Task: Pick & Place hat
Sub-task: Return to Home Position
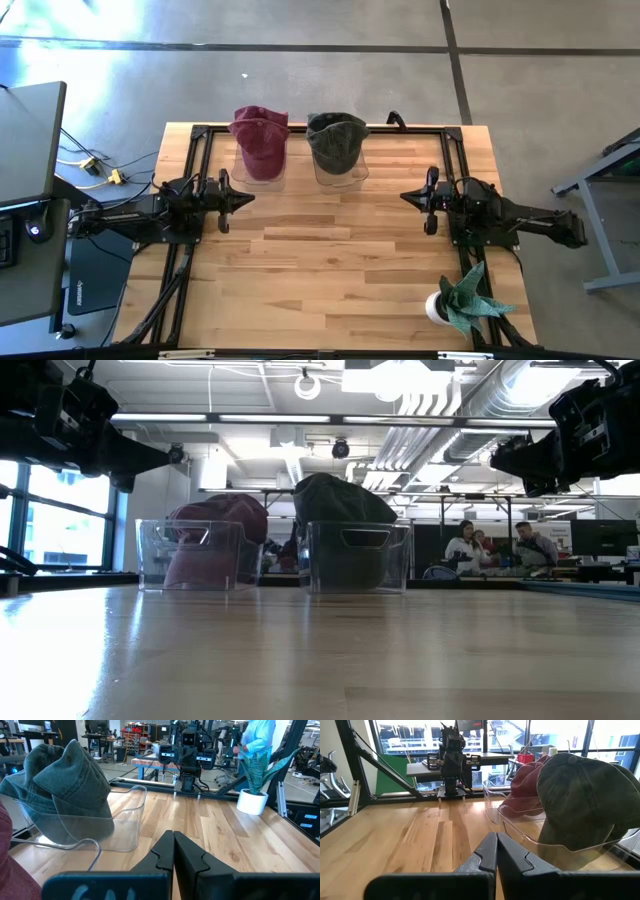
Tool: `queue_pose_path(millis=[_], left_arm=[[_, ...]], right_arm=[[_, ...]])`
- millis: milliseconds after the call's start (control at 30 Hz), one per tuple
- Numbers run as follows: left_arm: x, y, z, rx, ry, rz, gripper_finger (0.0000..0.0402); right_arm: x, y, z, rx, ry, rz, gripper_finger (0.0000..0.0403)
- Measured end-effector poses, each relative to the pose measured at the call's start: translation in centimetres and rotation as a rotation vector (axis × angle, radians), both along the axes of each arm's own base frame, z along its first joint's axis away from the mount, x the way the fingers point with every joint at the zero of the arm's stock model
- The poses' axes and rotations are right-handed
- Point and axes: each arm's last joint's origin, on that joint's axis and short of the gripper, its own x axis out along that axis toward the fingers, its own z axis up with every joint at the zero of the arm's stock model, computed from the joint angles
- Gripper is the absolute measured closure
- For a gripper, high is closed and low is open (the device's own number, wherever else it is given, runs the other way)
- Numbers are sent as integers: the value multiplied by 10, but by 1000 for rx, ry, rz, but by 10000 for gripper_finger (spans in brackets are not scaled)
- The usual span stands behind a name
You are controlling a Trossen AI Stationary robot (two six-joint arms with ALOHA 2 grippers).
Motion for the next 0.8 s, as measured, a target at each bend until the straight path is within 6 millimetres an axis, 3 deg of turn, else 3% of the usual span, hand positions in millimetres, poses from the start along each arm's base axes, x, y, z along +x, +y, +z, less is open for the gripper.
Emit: queue_pose_path(millis=[800], left_arm=[[-1,-8,2,3,-29,-80,401]], right_arm=[[0,0,0,1,-1,0,395]])
